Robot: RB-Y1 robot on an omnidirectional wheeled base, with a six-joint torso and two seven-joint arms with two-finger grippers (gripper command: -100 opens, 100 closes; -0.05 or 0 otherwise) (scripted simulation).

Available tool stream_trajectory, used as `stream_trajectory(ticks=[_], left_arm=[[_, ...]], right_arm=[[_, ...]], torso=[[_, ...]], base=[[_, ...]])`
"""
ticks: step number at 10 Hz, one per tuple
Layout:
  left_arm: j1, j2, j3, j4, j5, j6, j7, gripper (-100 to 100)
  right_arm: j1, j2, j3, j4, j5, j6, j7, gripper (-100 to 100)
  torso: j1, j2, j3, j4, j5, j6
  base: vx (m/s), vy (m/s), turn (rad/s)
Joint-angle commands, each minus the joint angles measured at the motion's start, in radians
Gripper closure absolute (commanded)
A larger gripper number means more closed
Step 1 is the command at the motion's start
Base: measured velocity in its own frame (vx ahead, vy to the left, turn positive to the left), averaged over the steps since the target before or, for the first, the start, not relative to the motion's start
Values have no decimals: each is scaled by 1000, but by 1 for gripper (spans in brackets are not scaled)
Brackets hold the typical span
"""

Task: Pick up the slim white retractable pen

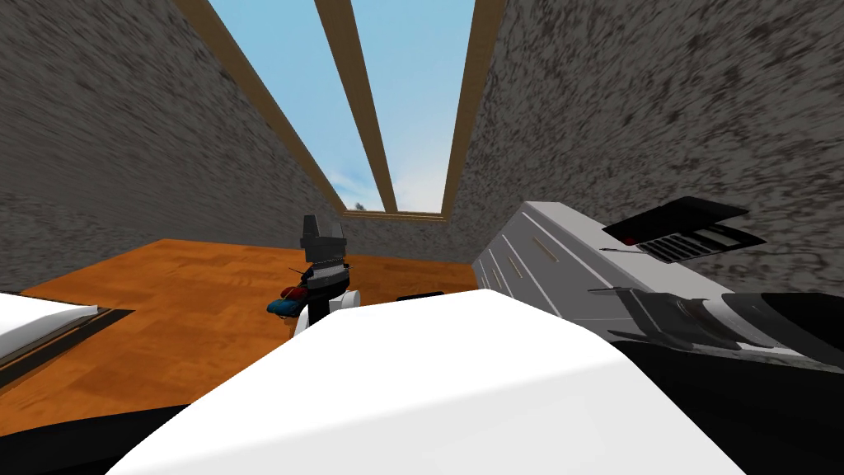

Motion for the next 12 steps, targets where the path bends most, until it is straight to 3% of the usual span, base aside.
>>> stream_trajectory(ticks=[1,2,3,5,6,9,12], left_arm=[[0,0,0,0,0,0,0,0],[0,0,0,0,0,0,0,0],[0,0,0,0,0,0,0,0],[0,0,0,0,0,0,0,0],[0,0,0,0,0,0,0,0],[0,0,0,0,0,0,0,0],[0,0,0,0,0,0,0,0]], right_arm=[[14,-28,-22,3,23,-3,-3,-100],[36,-67,-63,25,62,-11,-5,-100],[36,-75,-63,25,62,-11,-5,-100],[73,-148,-129,64,129,-23,-8,-100],[73,-163,-137,64,131,-23,-8,-100],[115,-272,-221,111,213,-29,-15,-100],[143,-356,-263,138,266,-27,-20,-100]], torso=[[0,0,0,0,0,0],[-1,1,0,0,0,0],[-1,0,0,0,0,0],[-2,0,0,0,-1,0],[-4,-2,-1,0,-1,0],[-6,0,0,0,-2,0],[-9,-1,-1,0,-3,0]], base=[[77,-42,-11],[99,-50,-36],[85,-46,-10],[108,-75,-46],[98,-77,-12],[102,-110,-54],[95,-149,-50]])
